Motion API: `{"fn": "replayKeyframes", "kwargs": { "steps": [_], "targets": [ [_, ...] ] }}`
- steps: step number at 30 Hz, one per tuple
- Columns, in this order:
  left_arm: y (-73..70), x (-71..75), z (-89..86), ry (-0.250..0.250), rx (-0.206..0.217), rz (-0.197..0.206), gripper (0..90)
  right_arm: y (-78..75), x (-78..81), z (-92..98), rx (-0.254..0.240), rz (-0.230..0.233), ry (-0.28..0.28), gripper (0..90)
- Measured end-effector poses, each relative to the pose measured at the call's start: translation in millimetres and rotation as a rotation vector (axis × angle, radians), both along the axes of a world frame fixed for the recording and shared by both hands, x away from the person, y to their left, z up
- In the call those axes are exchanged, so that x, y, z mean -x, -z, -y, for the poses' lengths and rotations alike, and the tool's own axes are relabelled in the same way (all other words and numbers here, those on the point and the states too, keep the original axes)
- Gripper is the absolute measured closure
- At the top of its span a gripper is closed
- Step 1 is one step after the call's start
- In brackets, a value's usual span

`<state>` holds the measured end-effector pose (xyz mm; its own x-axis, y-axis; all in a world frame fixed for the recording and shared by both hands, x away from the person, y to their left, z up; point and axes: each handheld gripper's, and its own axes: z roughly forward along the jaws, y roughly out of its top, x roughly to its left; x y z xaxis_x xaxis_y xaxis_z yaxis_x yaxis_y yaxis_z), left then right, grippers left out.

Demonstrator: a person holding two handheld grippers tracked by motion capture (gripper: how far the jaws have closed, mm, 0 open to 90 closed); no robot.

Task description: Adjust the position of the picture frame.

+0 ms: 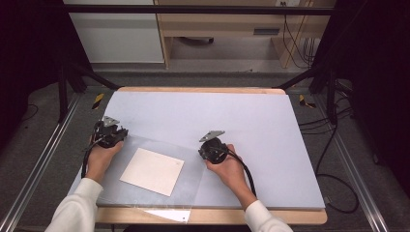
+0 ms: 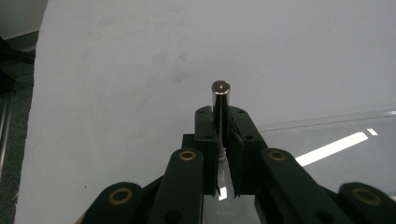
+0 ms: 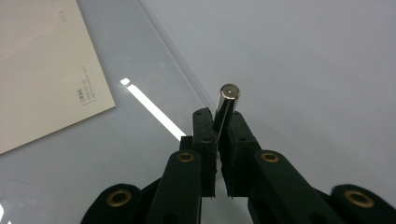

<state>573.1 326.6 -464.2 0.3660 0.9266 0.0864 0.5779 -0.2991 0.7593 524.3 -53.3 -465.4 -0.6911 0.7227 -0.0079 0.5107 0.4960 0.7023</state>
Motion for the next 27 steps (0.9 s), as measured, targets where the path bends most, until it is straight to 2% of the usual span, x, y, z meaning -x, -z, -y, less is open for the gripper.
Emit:
{"fn": "replayKeyframes", "kwargs": {
  "steps": [2,5,8,11,12,14,15,18,22,27],
  "targets": [
    [-0.3,-0.2,-1.1,0.002,0.008,-0.005,83.4,-0.1,-0.3,0.3,0.001,0.002,-0.001,85.2],
    [-2.0,-0.2,-4.3,-0.003,0.054,-0.015,84.7,-0.2,-0.5,0.5,-0.008,-0.007,0.005,85.4],
    [-8.7,1.4,-3.2,-0.001,0.041,-0.011,84.9,-0.9,-1.1,2.0,-0.016,-0.015,0.004,85.3],
    [-21.6,4.8,-2.6,0.001,0.05,-0.008,85.0,-6.9,-1.0,5.4,-0.048,-0.018,-0.008,84.0],
    [-21.6,4.8,-2.6,0.001,0.05,-0.008,84.9,-6.9,-1.0,5.4,-0.048,-0.018,-0.008,84.0],
    [-29.0,7.0,-0.8,0.007,0.04,-0.011,85.0,-14.9,1.0,7.1,-0.049,-0.012,-0.005,83.2],
    [-38.0,10.0,1.6,0.018,0.045,-0.016,84.9,-17.7,1.2,8.6,-0.054,-0.014,-0.006,82.7],
    [-52.0,15.8,9.5,0.047,0.047,-0.021,84.7,-34.6,0.6,20.4,-0.054,0.009,0.012,81.6],
    [-71.4,22.5,26.2,0.088,0.071,0.003,84.4,-60.5,-2.5,41.5,-0.041,0.008,0.036,81.8],
    [-92.8,24.9,54.7,0.139,0.073,0.027,84.4,-89.4,-8.6,70.7,-0.027,0.029,0.073,82.4]
  ]
}}
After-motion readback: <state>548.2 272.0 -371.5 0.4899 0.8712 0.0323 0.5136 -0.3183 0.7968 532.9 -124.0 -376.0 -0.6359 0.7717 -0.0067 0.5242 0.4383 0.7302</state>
